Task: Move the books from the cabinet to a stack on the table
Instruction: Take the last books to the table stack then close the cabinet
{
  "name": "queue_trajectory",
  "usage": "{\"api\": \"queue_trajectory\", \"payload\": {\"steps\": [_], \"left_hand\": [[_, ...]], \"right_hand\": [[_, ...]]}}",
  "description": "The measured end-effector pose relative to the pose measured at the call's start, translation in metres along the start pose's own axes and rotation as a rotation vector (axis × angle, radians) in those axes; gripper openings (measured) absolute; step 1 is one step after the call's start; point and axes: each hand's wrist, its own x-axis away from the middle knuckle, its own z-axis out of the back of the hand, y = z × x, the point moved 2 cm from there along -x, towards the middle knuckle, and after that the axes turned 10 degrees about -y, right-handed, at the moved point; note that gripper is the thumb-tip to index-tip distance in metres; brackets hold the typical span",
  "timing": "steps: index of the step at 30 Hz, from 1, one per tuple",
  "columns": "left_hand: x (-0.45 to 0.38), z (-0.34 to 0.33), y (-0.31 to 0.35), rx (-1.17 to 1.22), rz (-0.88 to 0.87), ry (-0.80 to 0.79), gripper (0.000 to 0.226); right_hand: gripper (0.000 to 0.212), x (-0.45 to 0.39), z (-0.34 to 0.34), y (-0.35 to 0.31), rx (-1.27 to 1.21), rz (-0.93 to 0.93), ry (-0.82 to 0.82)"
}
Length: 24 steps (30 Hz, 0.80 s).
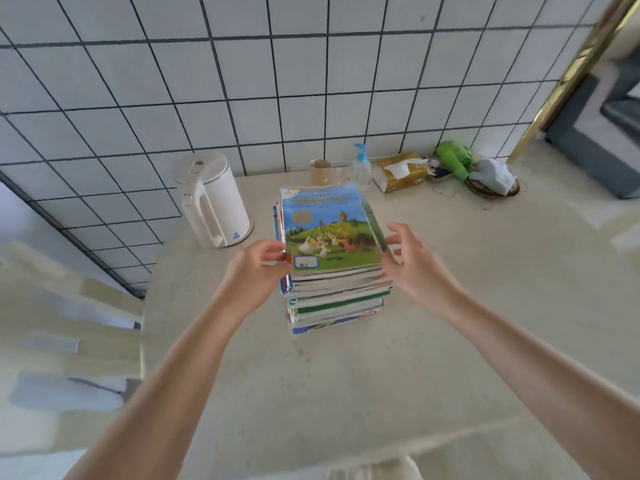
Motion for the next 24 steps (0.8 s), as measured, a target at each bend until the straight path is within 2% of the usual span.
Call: {"api": "queue_trajectory", "payload": {"steps": [3,5,7,10,13,16,19,24], "left_hand": [[0.028,-0.001,-0.009,-0.015,-0.09,0.013,0.021],[0.045,-0.004,-0.015,-0.043,-0.158,0.057,0.019],[0.064,-0.014,-0.017,-0.002,-0.201,0.021,0.014],[0.087,-0.043,-0.025,0.134,-0.186,-0.135,0.021],[0.11,-0.077,-0.036,0.133,-0.183,-0.24,0.024],[0.13,-0.113,-0.048,0.062,-0.16,-0.355,0.027],[0.158,-0.155,-0.056,-0.065,-0.179,-0.445,0.014],[0.21,-0.238,-0.062,-0.271,-0.247,-0.623,0.02]], "right_hand": [[0.038,0.045,-0.019,0.009,-0.002,0.035,0.099],[0.039,0.076,-0.03,0.017,0.009,0.03,0.119],[0.042,0.108,-0.036,0.025,0.017,-0.015,0.142],[0.042,0.161,-0.045,0.043,0.004,-0.09,0.202],[0.04,0.212,-0.053,0.066,-0.001,-0.16,0.26],[0.039,0.255,-0.057,0.086,-0.006,-0.244,0.287],[0.038,0.312,-0.06,0.11,-0.037,-0.329,0.343],[0.036,0.416,-0.063,0.157,-0.053,-0.479,0.457]]}}
